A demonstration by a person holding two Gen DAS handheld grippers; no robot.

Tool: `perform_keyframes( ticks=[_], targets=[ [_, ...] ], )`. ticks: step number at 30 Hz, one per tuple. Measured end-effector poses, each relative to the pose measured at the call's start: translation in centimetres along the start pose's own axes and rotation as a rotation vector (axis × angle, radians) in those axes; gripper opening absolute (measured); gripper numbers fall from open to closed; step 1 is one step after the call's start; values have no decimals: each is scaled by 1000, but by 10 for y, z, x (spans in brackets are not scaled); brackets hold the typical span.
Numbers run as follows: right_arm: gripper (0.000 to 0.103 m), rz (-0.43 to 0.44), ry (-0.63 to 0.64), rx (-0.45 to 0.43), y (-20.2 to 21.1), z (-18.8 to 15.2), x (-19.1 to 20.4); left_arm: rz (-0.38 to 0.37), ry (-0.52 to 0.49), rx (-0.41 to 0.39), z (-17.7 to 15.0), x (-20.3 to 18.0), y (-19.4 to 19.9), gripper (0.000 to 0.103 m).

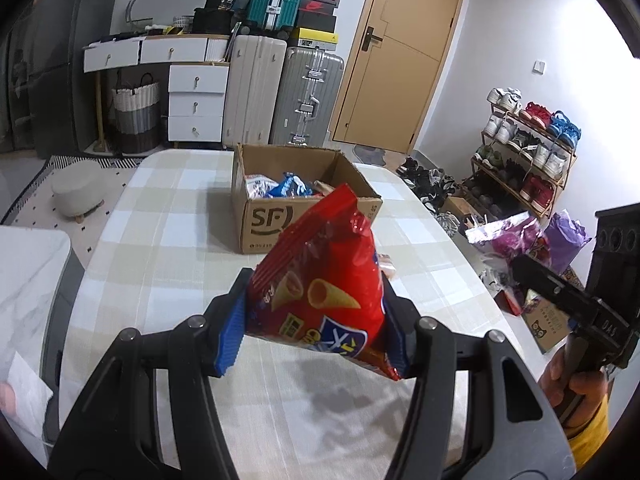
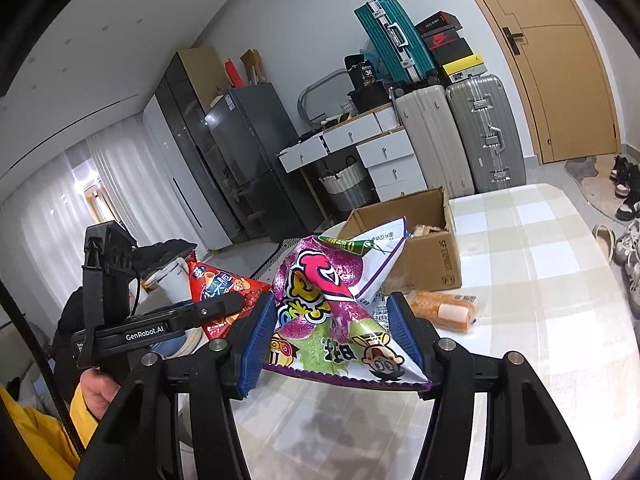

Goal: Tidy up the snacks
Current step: 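Carry the red chip bag and purple candy bag over the SF box with both tools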

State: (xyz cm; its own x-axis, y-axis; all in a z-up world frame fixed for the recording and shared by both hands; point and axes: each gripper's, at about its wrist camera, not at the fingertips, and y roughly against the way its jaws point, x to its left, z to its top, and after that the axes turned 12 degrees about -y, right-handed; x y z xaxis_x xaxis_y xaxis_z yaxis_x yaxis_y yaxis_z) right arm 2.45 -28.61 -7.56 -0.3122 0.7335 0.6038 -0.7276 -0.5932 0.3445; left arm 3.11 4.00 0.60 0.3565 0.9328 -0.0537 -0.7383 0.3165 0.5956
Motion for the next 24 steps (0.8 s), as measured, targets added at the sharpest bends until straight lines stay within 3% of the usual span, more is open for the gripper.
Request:
perform_keyframes(
  ticks=[10,24],
  targets=[
    [58,-5,77,-11,-19,41,10,-13,-5,8,45,17,-42,55],
    [58,-14,166,1,-95,149,33,-14,-18,-25,167,53,-102,55]
  ],
)
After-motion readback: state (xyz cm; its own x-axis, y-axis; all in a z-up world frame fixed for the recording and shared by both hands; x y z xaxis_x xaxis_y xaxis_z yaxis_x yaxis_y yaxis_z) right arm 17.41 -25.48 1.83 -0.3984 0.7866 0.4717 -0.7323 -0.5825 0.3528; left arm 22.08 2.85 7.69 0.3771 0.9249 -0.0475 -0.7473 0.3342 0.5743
